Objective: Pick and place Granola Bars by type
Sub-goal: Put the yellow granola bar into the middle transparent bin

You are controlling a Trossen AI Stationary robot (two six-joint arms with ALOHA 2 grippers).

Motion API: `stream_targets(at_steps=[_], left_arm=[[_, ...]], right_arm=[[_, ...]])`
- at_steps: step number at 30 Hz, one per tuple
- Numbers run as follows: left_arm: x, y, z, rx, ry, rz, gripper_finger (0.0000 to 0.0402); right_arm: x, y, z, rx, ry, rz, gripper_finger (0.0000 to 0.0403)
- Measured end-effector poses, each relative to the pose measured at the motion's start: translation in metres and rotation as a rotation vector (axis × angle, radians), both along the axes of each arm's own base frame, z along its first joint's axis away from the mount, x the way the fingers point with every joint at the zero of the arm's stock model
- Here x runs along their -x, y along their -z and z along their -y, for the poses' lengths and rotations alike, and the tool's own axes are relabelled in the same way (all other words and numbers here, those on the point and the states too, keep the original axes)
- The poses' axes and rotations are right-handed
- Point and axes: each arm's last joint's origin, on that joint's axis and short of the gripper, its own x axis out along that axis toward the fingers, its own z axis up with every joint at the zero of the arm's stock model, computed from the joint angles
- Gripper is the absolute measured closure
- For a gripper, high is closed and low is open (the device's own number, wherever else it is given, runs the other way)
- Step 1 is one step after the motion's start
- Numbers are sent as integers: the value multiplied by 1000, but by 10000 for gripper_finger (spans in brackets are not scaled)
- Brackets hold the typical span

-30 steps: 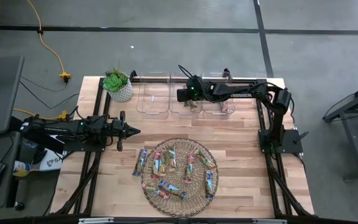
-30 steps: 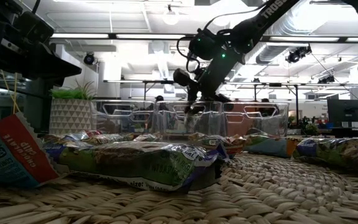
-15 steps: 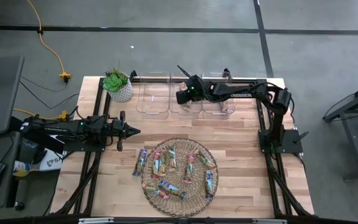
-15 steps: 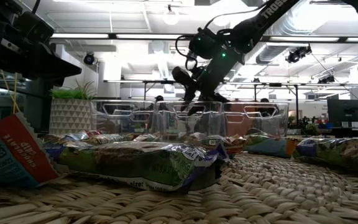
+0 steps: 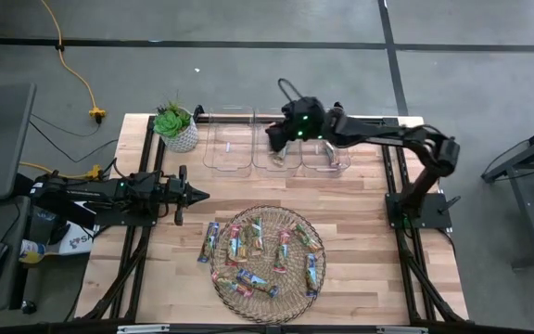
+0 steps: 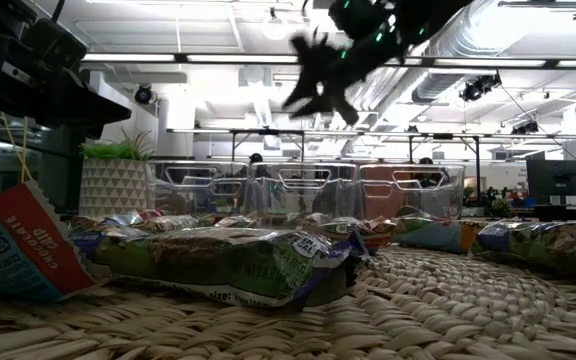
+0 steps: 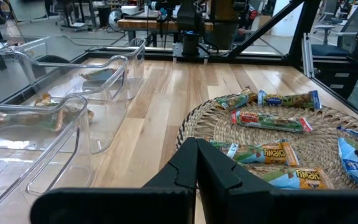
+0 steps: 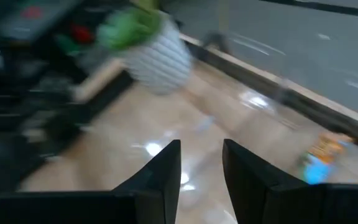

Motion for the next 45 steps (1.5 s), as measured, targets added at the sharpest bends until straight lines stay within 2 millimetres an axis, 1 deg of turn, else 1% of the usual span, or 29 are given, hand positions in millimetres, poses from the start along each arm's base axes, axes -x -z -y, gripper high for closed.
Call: stream_targets(at_steps=[4,8,11,16,20,26,29,33,36,42,45], left_arm=[[0,0,0,0,0,0,400],[0,0,0,0,0,0,400],[0,0,0,0,0,1,400],[0,0,0,0,0,0,400],[0,0,0,0,0,0,400],[0,0,0,0,0,0,400],[0,0,0,0,0,0,400],[0,0,0,0,0,0,400],[0,0,0,0,0,0,400],[0,0,0,0,0,0,400],[0,0,0,0,0,0,400]], right_arm=[[15,-35,-17,-27,-173,119,301],[32,-69,-40,-18,-313,220,301],[43,-88,-59,-1,-387,279,301],[59,-112,-88,30,-483,352,301],[64,-119,-108,25,-569,380,301],[62,-117,-142,-23,-726,357,301],[64,-109,-158,-83,-803,273,301],[68,-95,-178,-173,-855,122,301],[71,-82,-191,-209,-824,-11,301],[72,-50,-210,-183,-610,-315,302],[70,-33,-219,-162,-513,-442,302]])
